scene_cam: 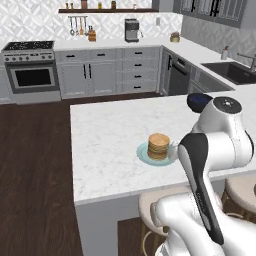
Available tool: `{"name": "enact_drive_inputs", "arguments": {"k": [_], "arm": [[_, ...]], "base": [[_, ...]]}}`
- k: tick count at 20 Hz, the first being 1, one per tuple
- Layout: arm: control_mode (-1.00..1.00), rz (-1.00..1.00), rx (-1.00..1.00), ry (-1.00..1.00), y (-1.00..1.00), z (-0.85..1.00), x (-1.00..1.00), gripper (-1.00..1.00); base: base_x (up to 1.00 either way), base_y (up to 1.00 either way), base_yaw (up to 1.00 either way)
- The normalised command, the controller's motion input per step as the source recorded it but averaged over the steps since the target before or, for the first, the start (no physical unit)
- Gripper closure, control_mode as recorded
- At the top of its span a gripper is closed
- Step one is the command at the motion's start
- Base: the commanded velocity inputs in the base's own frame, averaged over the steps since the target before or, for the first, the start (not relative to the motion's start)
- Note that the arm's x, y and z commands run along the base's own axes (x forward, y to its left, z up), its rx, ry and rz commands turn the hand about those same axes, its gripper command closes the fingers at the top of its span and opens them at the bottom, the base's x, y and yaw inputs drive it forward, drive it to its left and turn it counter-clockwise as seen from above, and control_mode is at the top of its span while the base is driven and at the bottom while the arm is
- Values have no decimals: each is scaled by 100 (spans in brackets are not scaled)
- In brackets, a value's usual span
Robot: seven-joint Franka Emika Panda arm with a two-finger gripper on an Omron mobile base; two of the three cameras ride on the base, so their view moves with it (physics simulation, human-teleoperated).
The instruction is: Take the strawberry from the fridge and place it on top of the pancake, located on the dining counter.
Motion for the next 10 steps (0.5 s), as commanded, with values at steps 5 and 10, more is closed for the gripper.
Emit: {"name": "enact_drive_inputs", "arguments": {"k": [5,10], "arm": [[-100,0,0,1,-7,8,100,100],[-100,0,1,9,-24,3,100,100]], "base": [[0,0,0],[0,0,0]]}}
